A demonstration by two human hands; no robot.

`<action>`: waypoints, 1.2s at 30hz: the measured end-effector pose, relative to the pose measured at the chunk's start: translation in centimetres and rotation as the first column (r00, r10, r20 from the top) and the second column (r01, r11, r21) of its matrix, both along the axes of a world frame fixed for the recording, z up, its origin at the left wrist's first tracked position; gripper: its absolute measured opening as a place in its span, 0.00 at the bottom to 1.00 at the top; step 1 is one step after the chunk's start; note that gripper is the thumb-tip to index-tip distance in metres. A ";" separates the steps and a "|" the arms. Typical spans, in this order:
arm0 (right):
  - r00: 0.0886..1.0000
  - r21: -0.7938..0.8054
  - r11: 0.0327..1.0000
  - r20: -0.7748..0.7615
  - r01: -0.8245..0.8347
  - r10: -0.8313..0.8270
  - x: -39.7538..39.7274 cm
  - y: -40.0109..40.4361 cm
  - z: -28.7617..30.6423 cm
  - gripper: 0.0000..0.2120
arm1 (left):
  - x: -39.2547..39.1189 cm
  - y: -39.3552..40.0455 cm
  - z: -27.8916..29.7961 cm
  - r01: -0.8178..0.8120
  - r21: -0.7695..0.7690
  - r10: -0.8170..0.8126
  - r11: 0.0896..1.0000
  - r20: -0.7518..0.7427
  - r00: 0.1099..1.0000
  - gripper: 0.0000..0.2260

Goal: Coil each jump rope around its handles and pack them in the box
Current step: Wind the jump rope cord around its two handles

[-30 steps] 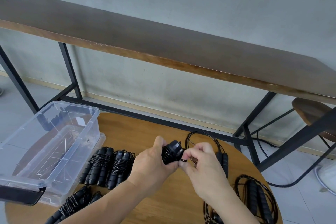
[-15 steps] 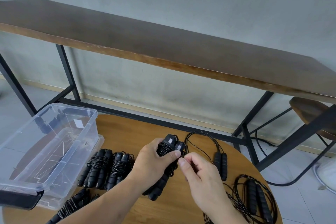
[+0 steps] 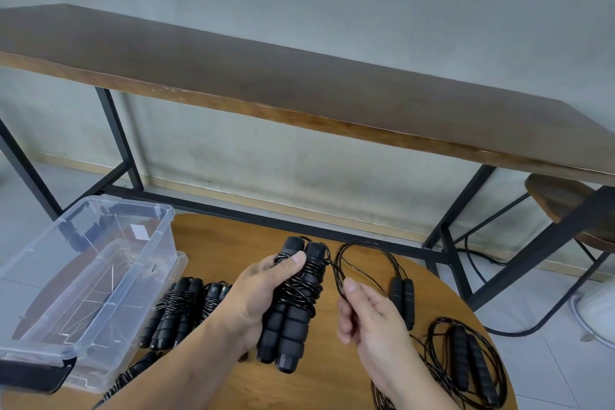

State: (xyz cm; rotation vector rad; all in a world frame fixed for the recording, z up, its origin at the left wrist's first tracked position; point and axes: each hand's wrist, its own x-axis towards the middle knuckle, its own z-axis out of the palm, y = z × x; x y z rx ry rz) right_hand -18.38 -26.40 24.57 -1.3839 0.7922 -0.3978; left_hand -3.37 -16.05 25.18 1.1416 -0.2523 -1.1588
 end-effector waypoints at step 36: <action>0.927 -0.661 0.719 -0.369 -0.213 -0.064 2.8 1.7 2.9 0.38 | -1.6 -2.8 1.1 -0.229 0.126 0.196 0.965 0.230 0.953 0.08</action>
